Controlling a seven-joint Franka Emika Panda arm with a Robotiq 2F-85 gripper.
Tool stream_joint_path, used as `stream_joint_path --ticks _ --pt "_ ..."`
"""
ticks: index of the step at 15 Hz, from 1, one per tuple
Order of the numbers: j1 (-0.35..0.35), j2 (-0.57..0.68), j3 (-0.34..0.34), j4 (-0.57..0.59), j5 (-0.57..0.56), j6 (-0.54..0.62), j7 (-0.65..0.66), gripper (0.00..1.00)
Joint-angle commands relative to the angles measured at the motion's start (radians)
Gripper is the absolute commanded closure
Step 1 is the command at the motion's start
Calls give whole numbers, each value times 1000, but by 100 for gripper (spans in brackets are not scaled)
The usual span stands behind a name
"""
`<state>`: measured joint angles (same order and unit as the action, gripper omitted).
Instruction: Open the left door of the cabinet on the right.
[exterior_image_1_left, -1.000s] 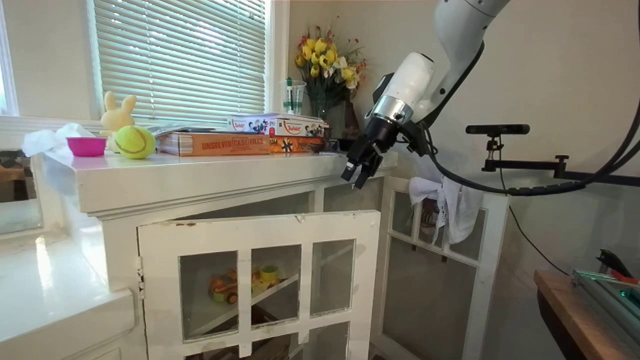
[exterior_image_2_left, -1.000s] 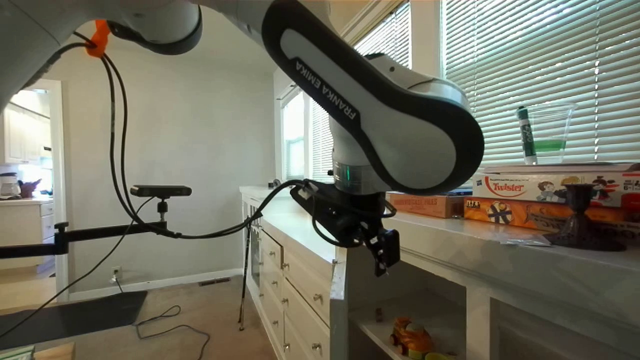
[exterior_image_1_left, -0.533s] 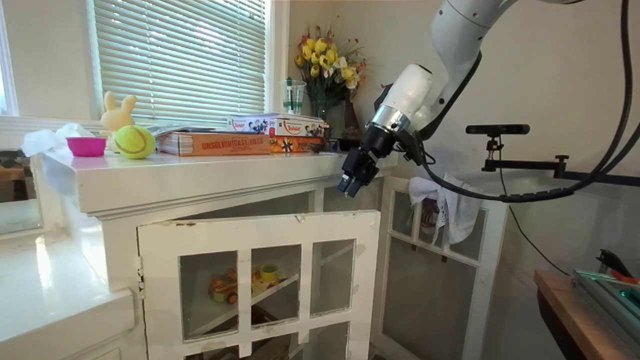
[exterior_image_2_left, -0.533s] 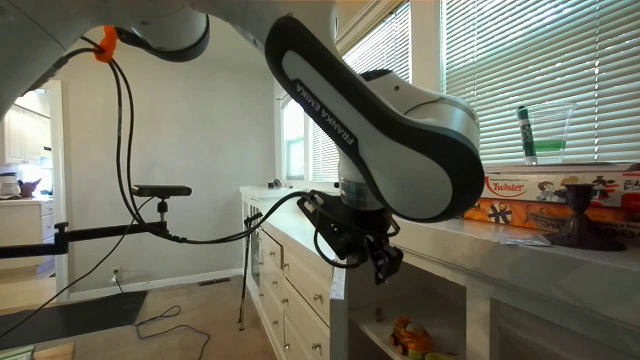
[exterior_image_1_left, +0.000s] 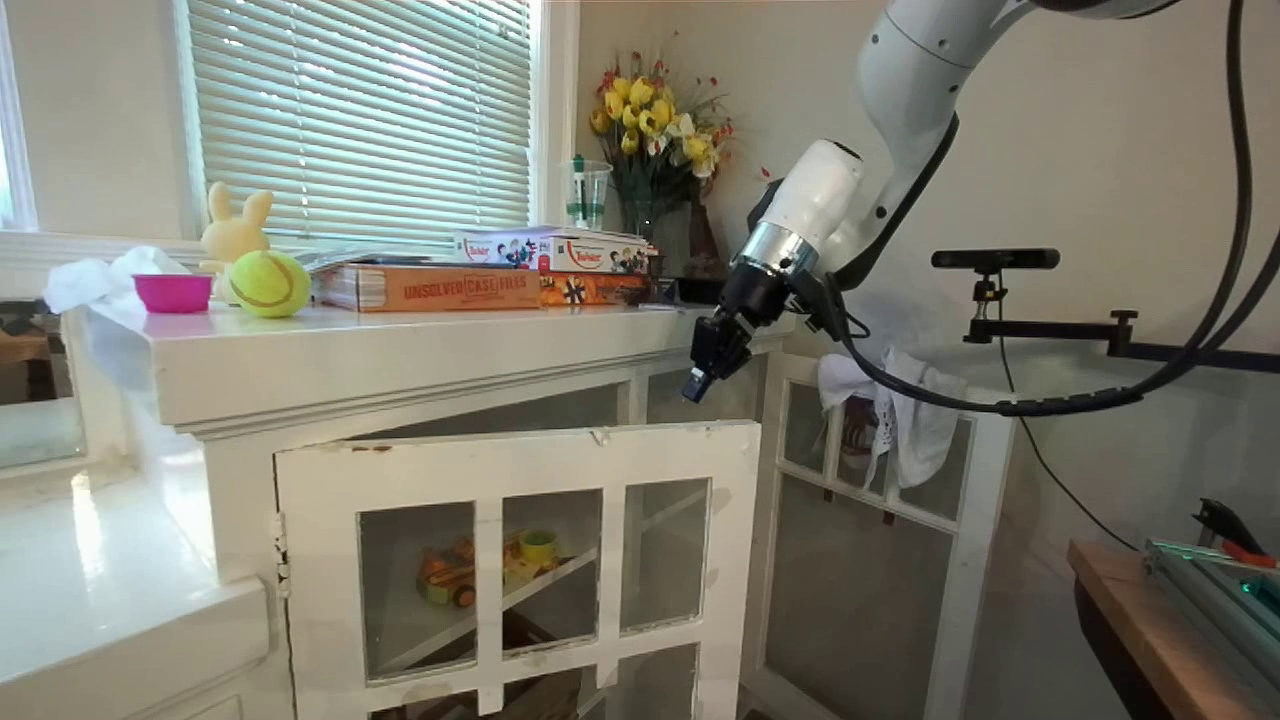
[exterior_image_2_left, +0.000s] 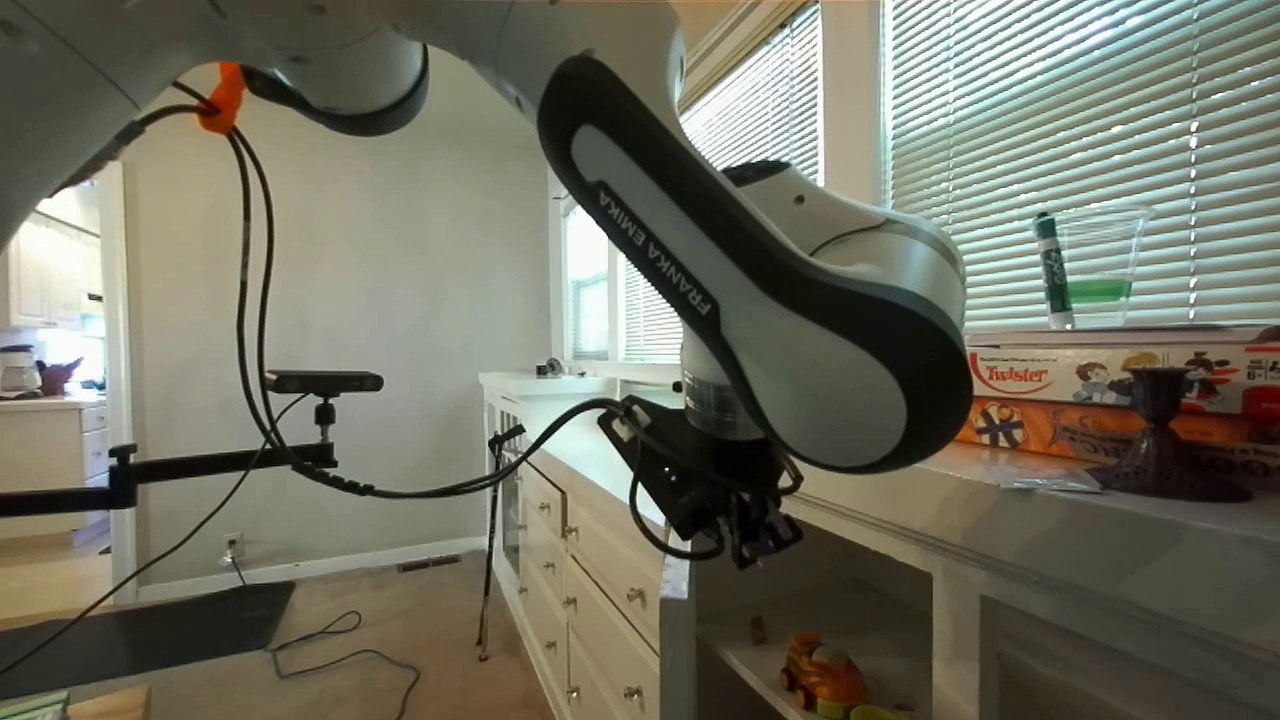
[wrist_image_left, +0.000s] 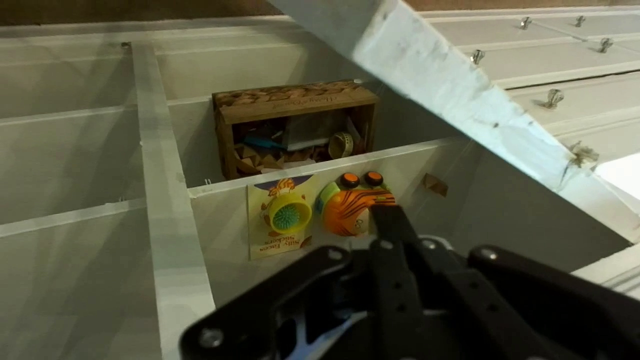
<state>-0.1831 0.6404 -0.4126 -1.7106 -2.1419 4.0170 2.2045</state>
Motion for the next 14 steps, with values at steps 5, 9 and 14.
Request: stream_joint_path --ticks 5,9,14 --pt "30 71 5 38 -38 28 18 100" --pt "82 45 -29 13 -151 55 18 100" --pt "124 -2 -44 -5 -293 108 -30 100"
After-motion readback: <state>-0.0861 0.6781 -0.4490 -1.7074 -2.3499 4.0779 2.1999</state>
